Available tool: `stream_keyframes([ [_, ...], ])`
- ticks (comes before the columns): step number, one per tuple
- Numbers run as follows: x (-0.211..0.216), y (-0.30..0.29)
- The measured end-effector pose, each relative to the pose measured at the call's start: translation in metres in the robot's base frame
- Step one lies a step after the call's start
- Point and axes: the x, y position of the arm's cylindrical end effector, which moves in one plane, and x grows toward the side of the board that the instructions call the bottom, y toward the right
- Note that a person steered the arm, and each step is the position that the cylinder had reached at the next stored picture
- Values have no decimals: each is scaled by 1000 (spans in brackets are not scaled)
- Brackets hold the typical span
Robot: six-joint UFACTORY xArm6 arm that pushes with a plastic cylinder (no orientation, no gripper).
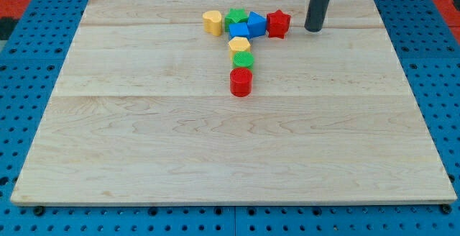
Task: Move a group of objects towards the top centre of the board
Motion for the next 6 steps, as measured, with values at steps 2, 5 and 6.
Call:
stream_keyframes([
  [2, 12, -90],
  [5, -42, -119],
  [6, -42, -51],
])
